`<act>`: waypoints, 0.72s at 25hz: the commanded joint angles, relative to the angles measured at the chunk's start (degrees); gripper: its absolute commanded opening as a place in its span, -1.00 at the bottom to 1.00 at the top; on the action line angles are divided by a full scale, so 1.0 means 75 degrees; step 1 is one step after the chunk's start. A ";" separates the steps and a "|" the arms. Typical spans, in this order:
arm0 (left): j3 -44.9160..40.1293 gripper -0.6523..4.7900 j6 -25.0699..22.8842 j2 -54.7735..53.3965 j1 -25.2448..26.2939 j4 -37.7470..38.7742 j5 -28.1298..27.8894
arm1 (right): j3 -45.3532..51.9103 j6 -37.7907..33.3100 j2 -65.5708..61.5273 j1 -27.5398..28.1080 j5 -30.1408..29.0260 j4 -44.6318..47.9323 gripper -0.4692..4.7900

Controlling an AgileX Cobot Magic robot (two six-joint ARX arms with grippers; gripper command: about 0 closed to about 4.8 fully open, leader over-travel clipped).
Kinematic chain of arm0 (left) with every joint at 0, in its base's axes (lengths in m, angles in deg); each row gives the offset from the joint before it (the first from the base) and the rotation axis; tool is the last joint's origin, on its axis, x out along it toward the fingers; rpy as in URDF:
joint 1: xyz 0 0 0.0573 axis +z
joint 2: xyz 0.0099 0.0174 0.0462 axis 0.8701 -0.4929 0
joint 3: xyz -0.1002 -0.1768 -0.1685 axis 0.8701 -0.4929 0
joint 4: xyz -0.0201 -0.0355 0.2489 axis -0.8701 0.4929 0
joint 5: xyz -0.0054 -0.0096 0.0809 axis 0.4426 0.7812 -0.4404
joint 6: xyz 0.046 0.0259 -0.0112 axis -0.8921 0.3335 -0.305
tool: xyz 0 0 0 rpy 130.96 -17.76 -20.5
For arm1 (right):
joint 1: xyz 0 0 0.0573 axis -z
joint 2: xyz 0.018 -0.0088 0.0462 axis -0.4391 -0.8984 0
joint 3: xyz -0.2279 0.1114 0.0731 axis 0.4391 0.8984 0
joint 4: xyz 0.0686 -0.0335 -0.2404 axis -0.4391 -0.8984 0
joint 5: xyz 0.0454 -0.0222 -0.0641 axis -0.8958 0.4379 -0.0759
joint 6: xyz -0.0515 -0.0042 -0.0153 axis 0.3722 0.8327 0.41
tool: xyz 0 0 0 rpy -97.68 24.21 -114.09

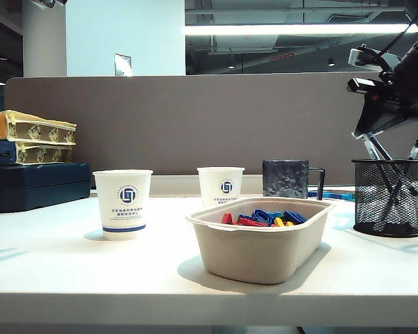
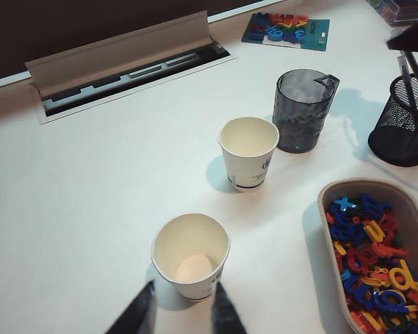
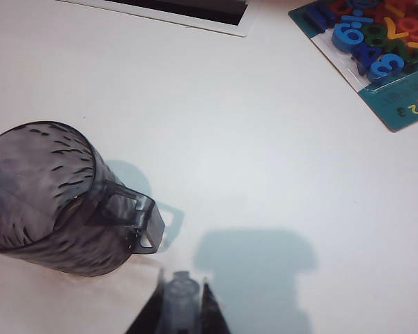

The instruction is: Pick up one pen and put it in the pen container.

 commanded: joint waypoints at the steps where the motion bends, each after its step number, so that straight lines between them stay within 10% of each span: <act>1: 0.0041 -0.40 0.0035 0.0012 0.0009 -0.0076 -0.0026 | 0.0064 0.0050 -0.0015 0.0000 0.0017 -0.0163 -0.74; 11: 0.0041 -0.40 0.0035 0.0012 0.0009 -0.0076 -0.0023 | 0.0283 0.0052 -0.0017 0.0000 0.0140 -0.0356 -0.73; 18: 0.0041 -0.40 0.0035 0.0015 0.0009 -0.0076 -0.0023 | 0.0356 0.0041 -0.0015 0.0000 0.0111 -0.0248 -0.34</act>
